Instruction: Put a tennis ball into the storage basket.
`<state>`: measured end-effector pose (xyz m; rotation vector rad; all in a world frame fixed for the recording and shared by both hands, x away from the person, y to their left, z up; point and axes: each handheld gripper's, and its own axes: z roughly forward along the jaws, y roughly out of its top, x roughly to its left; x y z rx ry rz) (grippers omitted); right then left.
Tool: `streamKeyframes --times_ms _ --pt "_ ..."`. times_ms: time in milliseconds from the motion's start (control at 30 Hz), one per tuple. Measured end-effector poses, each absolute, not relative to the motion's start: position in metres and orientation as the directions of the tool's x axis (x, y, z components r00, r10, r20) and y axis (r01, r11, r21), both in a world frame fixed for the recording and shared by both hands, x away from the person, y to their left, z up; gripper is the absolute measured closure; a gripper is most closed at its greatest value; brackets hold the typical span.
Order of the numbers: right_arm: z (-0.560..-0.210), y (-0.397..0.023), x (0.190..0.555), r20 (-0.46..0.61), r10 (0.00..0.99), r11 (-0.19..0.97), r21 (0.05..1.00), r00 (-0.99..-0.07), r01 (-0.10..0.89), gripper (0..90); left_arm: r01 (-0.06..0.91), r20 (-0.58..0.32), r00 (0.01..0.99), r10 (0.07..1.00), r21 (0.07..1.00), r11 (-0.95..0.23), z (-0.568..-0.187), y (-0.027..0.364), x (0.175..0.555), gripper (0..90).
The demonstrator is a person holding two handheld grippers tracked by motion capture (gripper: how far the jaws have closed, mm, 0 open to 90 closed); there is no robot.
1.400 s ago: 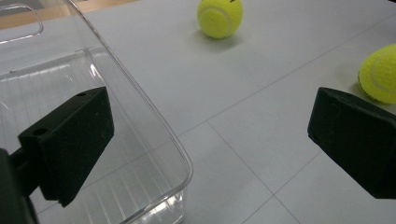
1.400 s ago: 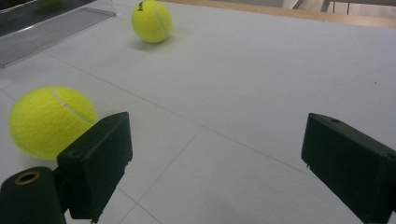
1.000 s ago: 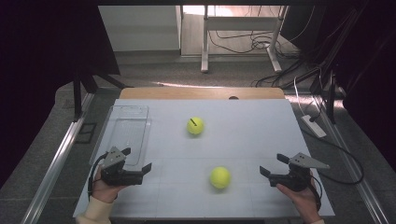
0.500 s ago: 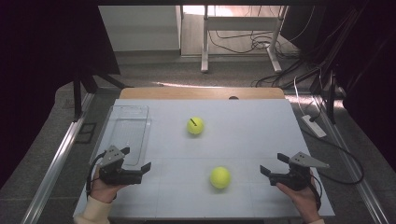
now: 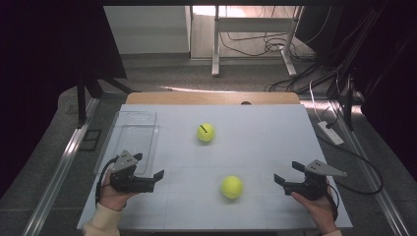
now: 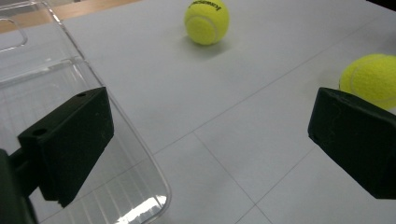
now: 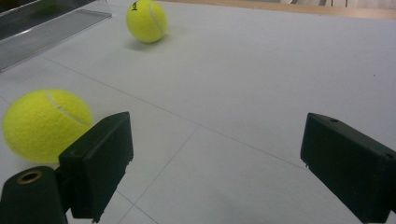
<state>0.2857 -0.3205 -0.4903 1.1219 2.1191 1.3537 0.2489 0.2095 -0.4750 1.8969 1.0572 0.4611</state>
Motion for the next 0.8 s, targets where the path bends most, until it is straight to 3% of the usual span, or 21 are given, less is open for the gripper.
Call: streamKeyframes --times_ms 800 --pt "-0.490 -0.318 0.285 0.080 0.787 0.229 0.883 -0.612 0.409 9.8 0.454 -0.069 0.640 0.766 0.838 -0.304 -0.462 0.188 0.259 2.3"
